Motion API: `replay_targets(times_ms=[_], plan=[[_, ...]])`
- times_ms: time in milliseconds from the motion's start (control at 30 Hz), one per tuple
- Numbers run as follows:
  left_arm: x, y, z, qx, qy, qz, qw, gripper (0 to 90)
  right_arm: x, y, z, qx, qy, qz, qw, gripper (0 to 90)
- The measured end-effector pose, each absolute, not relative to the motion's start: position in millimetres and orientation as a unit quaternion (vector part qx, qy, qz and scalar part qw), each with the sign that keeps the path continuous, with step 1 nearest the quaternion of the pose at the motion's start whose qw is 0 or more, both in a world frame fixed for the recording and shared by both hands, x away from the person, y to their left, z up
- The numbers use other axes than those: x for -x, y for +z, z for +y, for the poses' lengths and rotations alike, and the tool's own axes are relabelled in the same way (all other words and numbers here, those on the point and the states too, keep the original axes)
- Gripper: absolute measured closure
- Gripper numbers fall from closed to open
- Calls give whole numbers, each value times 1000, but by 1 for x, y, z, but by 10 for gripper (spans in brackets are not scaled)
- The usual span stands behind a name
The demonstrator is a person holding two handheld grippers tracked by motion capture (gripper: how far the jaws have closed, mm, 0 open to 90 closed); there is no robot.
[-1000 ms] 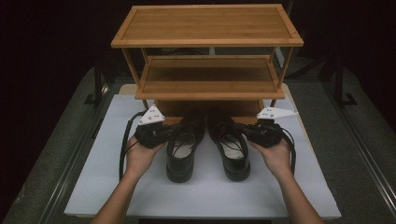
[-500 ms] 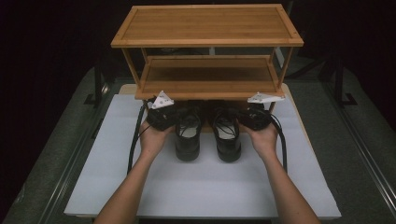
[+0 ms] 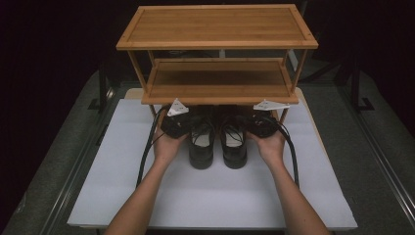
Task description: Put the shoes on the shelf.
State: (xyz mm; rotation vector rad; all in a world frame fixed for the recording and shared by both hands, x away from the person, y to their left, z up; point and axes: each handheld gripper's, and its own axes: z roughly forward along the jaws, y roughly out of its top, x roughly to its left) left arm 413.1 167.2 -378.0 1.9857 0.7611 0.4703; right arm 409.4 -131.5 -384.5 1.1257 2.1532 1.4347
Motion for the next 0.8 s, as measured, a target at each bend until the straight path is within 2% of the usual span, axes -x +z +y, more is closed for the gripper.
replay_targets(times_ms=[100,200,333,367,400,433,467,533,567,633,733,800], plan=[[-410,-379,167,-810,185,306,466,858,-406,-385,-129,-392,497,756,164,874],[-409,-379,168,-811,187,305,462,807,-404,-386,-128,-392,490,760,168,833],[-410,-375,176,-810,164,309,471,650,-402,-380,-131,-391,497,758,159,604],[-407,-372,180,-812,154,307,472,609,-399,-377,-132,-390,497,759,158,558],[-407,-372,180,-812,154,307,472,569,-399,-377,-132,-390,497,759,158,558],[-406,-370,182,-814,148,304,472,529,-395,-373,-132,-387,491,764,159,480],[-401,-366,185,-820,139,298,469,493,-393,-372,-133,-384,489,767,158,447],[-398,-365,187,-821,137,295,469,458,-390,-370,-133,-385,486,770,153,428],[-394,-364,189,-823,132,291,470,386,-383,-368,-136,-382,487,772,146,389],[-388,-362,191,-827,123,286,469,333,-381,-367,-137,-383,488,771,144,382],[-376,-361,195,-830,122,278,467,292,-371,-367,-141,-382,491,771,136,351],[-368,-362,198,-830,123,277,467,226,-361,-368,-145,-377,491,774,131,320]])
